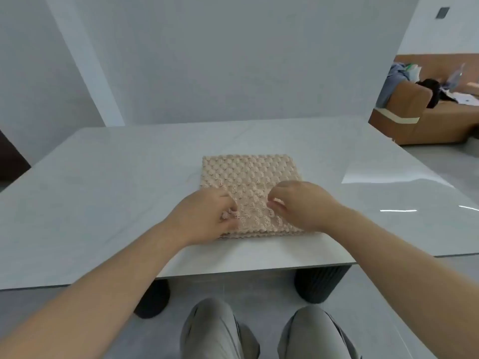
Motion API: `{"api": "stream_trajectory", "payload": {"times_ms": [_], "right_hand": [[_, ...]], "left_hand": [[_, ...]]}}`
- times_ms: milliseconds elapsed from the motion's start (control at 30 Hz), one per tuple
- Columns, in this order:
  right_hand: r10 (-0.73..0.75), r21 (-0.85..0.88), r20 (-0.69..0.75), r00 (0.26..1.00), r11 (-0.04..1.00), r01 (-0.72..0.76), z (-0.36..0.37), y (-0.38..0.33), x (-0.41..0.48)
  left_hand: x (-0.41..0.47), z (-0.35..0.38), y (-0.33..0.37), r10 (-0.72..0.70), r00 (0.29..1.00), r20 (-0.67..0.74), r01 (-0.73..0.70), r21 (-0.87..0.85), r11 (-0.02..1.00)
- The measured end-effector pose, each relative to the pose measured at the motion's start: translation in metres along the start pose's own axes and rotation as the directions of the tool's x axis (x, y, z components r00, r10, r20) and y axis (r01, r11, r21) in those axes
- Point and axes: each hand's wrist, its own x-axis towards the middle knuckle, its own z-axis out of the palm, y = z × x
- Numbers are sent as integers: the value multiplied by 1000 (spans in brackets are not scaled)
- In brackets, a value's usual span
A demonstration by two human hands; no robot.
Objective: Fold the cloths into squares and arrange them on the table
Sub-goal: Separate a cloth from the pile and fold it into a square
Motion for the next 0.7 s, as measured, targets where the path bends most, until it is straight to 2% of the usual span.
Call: {"api": "stream_trajectory", "payload": {"times_ms": [233, 700], "right_hand": [[7, 24, 71, 997, 1000, -9, -1, -9, -20], [-8, -18, 66, 998, 1000, 9, 2, -11, -30]], "left_hand": [[-15, 1, 1, -38, 996, 84, 37, 5, 999], [-14, -5, 4, -32, 999, -24, 33, 38, 999]]}}
